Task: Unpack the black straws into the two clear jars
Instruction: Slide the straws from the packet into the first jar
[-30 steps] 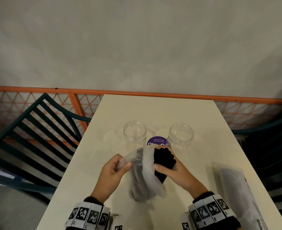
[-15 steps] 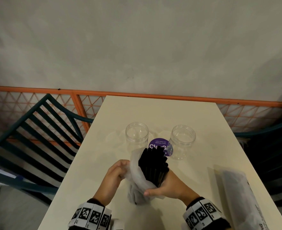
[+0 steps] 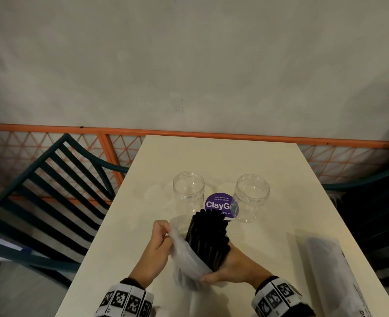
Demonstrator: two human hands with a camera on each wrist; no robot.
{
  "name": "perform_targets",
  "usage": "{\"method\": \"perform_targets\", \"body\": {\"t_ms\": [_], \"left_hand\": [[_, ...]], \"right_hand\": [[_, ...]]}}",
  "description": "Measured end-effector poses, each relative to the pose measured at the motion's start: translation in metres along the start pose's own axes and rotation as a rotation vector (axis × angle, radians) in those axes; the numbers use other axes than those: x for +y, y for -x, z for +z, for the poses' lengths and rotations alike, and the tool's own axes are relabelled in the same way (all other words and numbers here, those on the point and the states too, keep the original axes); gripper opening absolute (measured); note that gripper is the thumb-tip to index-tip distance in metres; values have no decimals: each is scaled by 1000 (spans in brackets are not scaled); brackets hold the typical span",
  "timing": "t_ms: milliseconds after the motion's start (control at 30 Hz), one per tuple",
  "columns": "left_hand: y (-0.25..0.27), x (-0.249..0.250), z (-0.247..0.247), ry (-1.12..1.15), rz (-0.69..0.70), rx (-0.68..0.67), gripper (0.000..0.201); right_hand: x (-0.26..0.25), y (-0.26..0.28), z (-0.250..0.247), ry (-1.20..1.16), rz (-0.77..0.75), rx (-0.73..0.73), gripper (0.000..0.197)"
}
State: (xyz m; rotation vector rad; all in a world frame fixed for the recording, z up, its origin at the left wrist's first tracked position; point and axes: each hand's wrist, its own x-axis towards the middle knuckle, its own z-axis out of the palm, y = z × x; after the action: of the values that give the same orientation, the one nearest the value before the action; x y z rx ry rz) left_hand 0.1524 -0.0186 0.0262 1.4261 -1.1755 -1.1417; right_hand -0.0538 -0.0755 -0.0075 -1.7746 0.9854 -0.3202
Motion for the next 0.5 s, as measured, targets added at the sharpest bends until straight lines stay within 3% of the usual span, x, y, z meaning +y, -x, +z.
{"method": "perform_targets", "body": {"t_ms": [100,167,300,367,500], "left_hand": [[-1,20,-13,-86,59,67,28],[3,46,-17,-271,243,115,43],[8,93,15,-712,621,65,61],[6,96,39,-827,601,3,63],[-6,66,65,-1103,347,-97,46]], "right_hand": [[-5,0,-6,16,-27,20,87],[-9,-1,-12,37,-55,26,87],[-8,-6,-11,78,-104,56,88],[-7,-8,-9,92,-100,77,82],[-15,-6,-11,129,-101,24,81]]}}
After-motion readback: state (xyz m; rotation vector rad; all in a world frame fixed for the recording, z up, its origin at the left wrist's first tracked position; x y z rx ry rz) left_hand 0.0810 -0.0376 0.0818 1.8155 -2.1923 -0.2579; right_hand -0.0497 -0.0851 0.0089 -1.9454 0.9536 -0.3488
